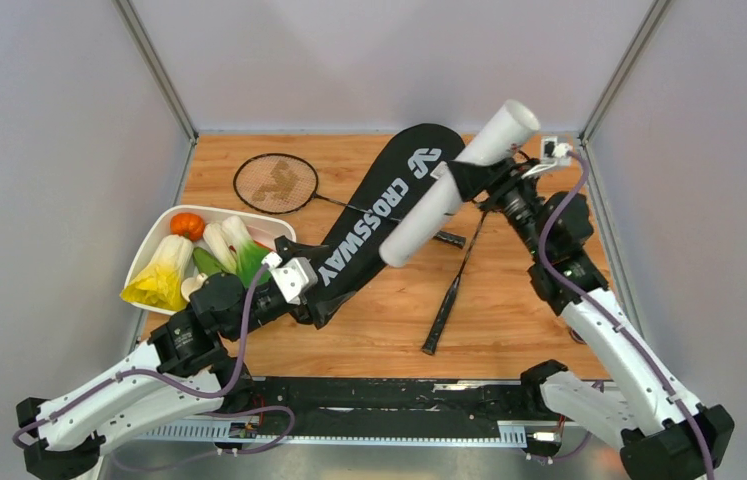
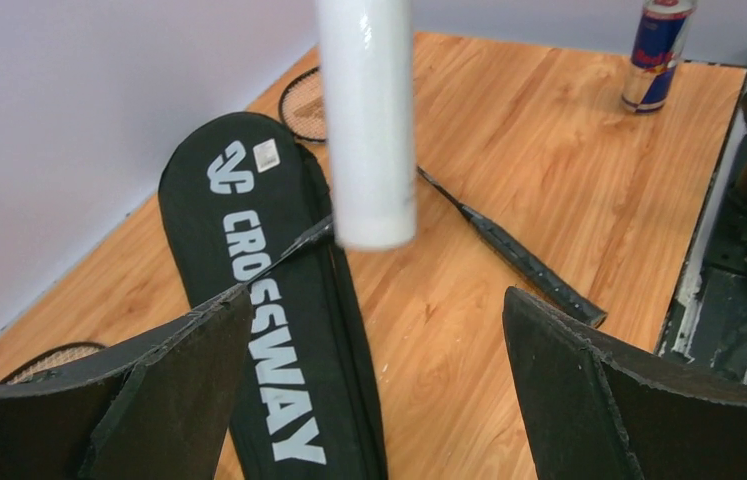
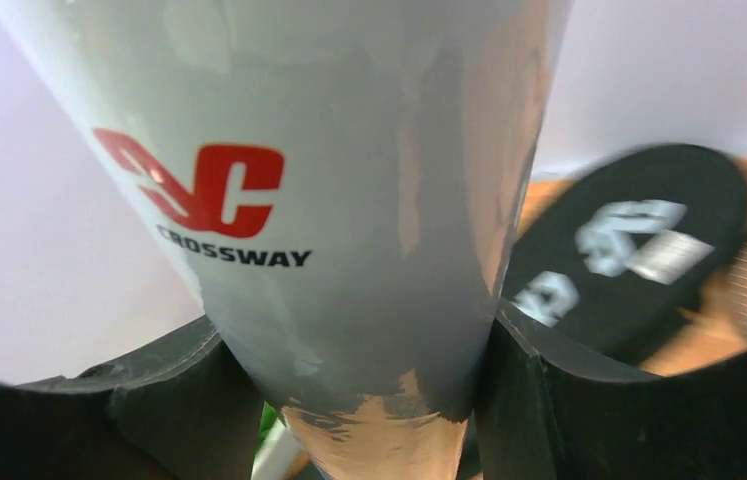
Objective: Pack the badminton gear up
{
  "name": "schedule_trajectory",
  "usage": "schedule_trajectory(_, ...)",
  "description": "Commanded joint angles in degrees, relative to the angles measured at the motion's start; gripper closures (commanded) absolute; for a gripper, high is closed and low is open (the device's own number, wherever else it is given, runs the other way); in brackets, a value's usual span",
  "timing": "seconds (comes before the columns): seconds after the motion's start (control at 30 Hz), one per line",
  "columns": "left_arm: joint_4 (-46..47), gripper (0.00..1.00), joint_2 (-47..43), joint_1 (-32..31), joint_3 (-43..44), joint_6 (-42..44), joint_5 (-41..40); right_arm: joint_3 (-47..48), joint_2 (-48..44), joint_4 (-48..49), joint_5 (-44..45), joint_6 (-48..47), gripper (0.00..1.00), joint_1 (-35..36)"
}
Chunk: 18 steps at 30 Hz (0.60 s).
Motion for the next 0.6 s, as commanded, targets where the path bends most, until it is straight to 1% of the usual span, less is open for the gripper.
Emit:
schedule_trajectory(0.0,-2.9,0.0,-1.3,-0.1,-1.7,3.4,-3.2,7.7,0.5,-26.1,-2.6,-4.1,0.49,-13.3)
schedule_trajectory(0.13,-3.1,0.0,-2.1,-0.1,-3.7,4.6,-2.7,11.1,5.8,-37.6,-10.3,-9.0,0.48,-26.2)
schedule_trajectory(0.17,-3.3,0.0,-2.0,-0.1,-3.6,4.8,-2.8,11.8,7.2,-39.6,-10.7,-10.0,0.49,-29.3)
schedule_trajectory(0.27,-4.5,0.0,-1.8,-0.1,-3.3,5.0,-3.4,13.6,13.1,-43.3,-9.9,-13.4,0.46,-35.6)
schedule_trajectory(0.33,-4.4,0.0,-2.1,-0.1,-3.5,5.0,-3.3,16.0,18.4,-46.7,-5.8,-15.7,0.46,-37.8)
schedule_trajectory(0.4,-4.2,0.0,-2.5,-0.1,-3.7,4.7,-2.9,18.6,24.0,-48.7,-1.7,-17.0,0.43,-39.0)
schedule_trajectory(0.47,-3.8,0.0,-2.7,-0.1,-3.9,4.6,-3.0,21.0,29.6,-49.4,0.9,-16.9,0.4,-40.0)
schedule_trajectory(0.57,-3.0,0.0,-3.0,-0.1,-3.9,3.1,-5.0,24.6,38.4,-49.5,5.2,-16.5,0.33,-40.4)
